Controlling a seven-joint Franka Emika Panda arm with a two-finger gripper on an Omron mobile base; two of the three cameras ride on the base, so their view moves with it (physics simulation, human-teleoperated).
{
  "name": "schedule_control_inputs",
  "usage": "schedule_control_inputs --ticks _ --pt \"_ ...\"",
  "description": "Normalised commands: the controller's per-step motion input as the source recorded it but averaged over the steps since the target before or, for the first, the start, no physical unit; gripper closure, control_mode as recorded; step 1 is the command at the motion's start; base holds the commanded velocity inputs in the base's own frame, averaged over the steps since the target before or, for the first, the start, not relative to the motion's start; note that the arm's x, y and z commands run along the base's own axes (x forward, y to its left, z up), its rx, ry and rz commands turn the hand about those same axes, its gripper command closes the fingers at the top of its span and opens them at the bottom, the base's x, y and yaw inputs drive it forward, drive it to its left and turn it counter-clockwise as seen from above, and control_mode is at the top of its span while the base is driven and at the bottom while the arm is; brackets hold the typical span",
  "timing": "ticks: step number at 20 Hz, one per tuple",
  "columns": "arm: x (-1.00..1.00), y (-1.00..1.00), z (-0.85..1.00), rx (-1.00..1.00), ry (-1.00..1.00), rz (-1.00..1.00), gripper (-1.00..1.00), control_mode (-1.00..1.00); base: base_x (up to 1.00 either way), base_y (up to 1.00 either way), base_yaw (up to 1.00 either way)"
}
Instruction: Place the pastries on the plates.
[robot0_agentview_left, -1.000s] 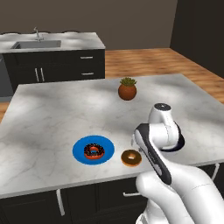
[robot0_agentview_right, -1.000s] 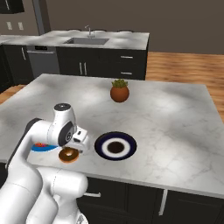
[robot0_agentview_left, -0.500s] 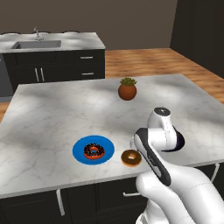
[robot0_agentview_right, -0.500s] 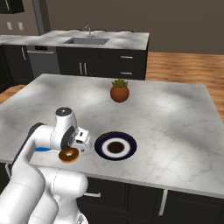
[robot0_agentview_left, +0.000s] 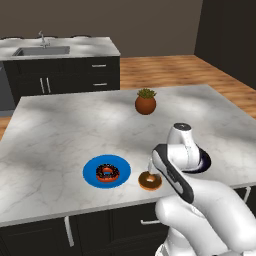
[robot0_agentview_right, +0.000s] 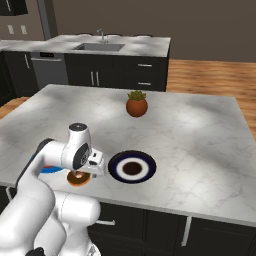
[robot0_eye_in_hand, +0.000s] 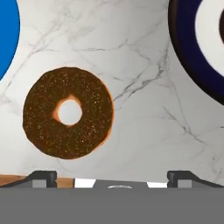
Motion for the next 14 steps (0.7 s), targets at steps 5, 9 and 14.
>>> schedule_control_inputs --ticks 5,9,14 --pt "-0.13 0.03 -0.52 0.03 0.02 0.01 -1.00 -1.00 0.00 0.00 0.00" --pt "0.56 0.05 -0.60 0.00 0.01 0.02 -1.00 -1.00 0.00 0.00 0.00" --pt "0.20 0.06 -0.87 0.00 0.02 0.04 -1.00 -1.00 0.00 0.00 0.00"
